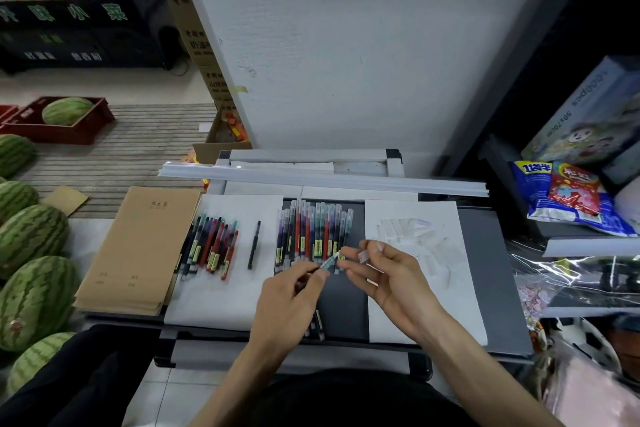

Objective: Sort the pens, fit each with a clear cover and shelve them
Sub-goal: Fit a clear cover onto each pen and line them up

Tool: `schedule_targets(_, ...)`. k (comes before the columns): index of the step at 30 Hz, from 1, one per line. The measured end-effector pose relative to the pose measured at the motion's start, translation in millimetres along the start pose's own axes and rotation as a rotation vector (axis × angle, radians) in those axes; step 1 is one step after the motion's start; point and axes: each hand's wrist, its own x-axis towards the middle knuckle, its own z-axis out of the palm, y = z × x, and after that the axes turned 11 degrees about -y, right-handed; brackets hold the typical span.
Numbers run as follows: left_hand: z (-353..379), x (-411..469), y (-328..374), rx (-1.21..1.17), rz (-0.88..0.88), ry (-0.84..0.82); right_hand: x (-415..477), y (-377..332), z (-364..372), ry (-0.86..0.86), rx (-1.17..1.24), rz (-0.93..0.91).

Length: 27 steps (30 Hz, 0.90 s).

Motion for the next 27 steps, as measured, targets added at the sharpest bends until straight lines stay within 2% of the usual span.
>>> schedule_targets(10,4,-6,8,0.029,0.042,-0.052,-1,1,9,-0.011,-0.186,-0.127)
schedule_targets(14,9,-6,6,-0.023,0.072,-0.094,0,7,9,-0.068,-0.354,-0.112)
schedule_targets(17,9,-5,4,-0.042,0.094,-0.108,1,11,6,-0.088,-0.335,-0.071)
schedule_targets(24,8,-3,-1,-0.292,-0.053,-0.218,10,13,-4,-0.155,-0.429,0.012)
schedule_targets(27,4,3,0,-0.313,-0.099,-0.299,13,11,-10,-0.153,-0.494,0.076)
